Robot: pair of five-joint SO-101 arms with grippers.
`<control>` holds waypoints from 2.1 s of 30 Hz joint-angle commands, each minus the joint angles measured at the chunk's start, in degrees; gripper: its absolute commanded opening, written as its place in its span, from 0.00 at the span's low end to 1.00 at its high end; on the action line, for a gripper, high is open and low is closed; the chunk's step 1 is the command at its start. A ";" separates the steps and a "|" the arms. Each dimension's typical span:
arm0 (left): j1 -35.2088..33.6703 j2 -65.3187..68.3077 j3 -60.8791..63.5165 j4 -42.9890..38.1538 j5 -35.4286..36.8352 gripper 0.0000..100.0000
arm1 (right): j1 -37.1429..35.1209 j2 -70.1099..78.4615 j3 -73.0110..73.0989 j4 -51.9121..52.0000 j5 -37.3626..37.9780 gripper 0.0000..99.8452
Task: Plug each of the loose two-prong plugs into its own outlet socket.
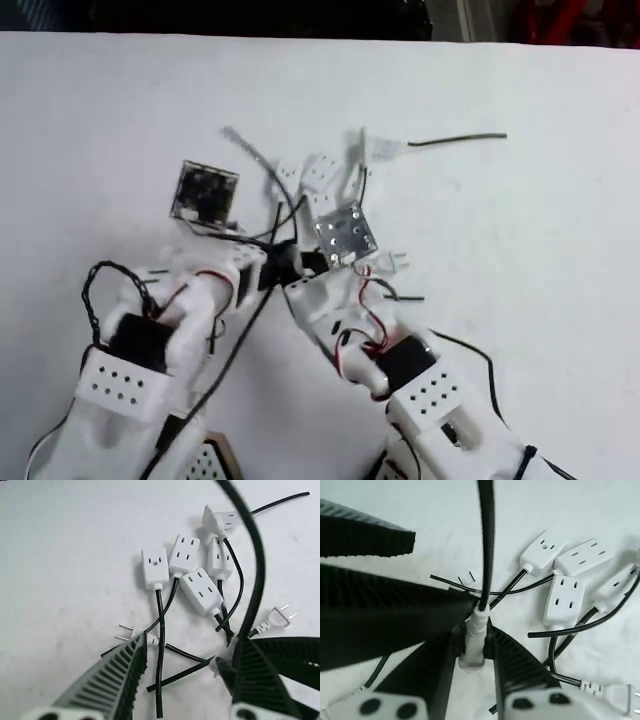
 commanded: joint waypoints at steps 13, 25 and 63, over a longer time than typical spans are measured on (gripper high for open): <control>-0.40 -1.10 -2.64 0.62 -4.57 0.28 | 2.15 -1.36 -0.18 -1.01 -0.26 0.02; -12.35 -0.66 -1.85 -4.13 -4.57 0.28 | -2.07 -4.00 -0.18 -0.84 -0.35 0.02; -14.90 5.58 -5.01 -4.22 -7.56 0.29 | 18.95 -9.71 3.16 -7.78 -6.51 0.02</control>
